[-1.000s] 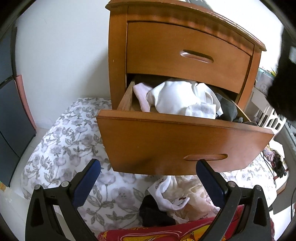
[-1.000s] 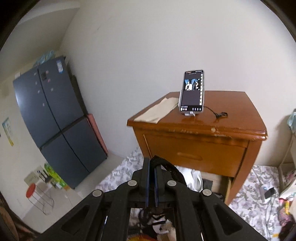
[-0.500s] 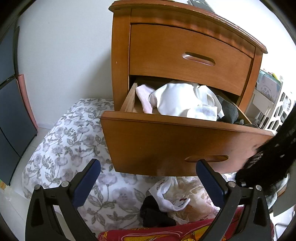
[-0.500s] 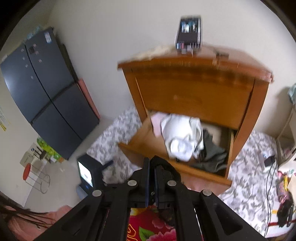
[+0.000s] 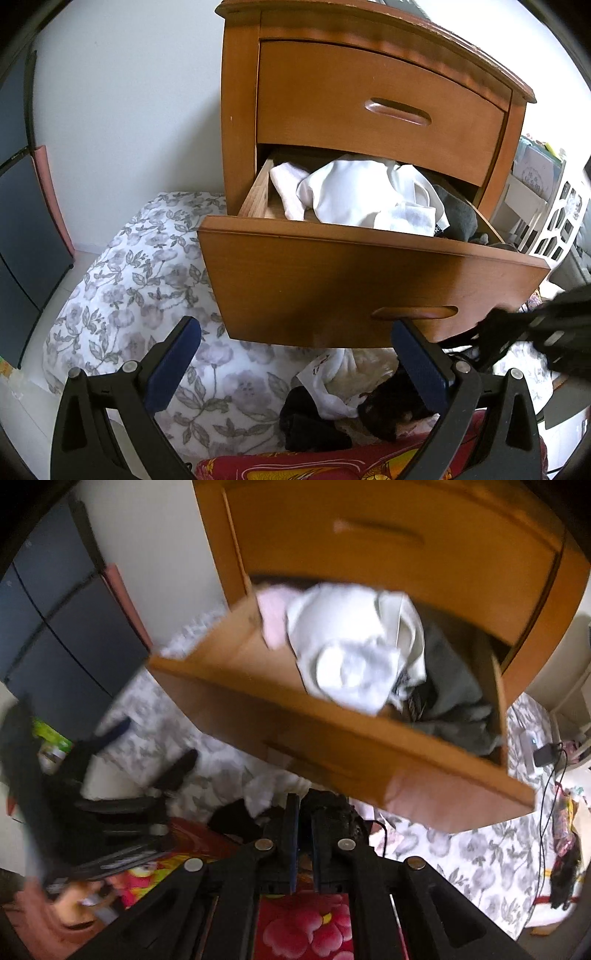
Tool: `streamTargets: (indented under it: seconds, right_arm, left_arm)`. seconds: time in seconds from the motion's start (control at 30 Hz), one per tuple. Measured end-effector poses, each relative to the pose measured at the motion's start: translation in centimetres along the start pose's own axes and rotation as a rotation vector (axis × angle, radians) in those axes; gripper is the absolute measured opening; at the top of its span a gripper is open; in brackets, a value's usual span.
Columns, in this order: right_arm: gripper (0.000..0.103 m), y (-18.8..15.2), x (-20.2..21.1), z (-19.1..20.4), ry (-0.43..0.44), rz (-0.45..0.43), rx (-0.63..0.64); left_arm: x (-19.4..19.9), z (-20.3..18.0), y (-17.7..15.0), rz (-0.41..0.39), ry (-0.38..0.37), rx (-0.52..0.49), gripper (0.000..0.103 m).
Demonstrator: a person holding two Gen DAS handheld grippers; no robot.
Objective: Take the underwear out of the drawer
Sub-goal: 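Carry the dark grey garment down toward the bed with the right tool, then lower the dark grey garment onto the clothes pile and open the right tool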
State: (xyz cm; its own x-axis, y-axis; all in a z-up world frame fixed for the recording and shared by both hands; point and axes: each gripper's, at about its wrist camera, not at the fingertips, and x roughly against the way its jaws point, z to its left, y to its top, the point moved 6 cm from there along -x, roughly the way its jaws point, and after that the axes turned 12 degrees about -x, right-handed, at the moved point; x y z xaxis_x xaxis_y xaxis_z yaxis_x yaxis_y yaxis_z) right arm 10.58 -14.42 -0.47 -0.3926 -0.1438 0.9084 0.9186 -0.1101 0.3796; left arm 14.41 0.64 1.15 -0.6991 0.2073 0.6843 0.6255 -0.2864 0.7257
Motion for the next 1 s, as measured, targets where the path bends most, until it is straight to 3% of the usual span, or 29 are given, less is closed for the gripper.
streamTargets:
  seconds: [0.33, 0.43, 0.57, 0.67, 0.83, 1.0]
  right_arm:
    - [0.007, -2.6, -5.4, -2.1, -0.047, 0.02, -0.107]
    - [0.01, -2.9, -5.9, -2.2, -0.024, 0.03, -0.144]
    - [0.054, -2.8, -5.7, -2.4, -0.027, 0.011, -0.169]
    - [0.058, -2.8, -5.2, -2.3, -0.018, -0.012, -0.171]
    - [0.075, -2.9, -4.2, -3.6, -0.003, -0.054, -0.239]
    - [0.085, -3.0, -3.4, -5.7, -0.05, -0.093, -0.302]
  left_arm:
    - [-0.3, -0.2, -0.1, 0.016, 0.012, -0.013, 0.103]
    - [-0.4, -0.2, -0.1, 0.021, 0.014, -0.016, 0.103]
    - [-0.4, -0.1, -0.2, 0.024, 0.017, -0.02, 0.103]
    - [-0.5, -0.1, -0.2, 0.027, 0.019, -0.024, 0.103]
    - [-0.6, 0.1, -0.3, 0.035, 0.018, -0.018, 0.103]
    - [-0.7, 0.0, -0.3, 0.043, 0.022, -0.02, 0.103]
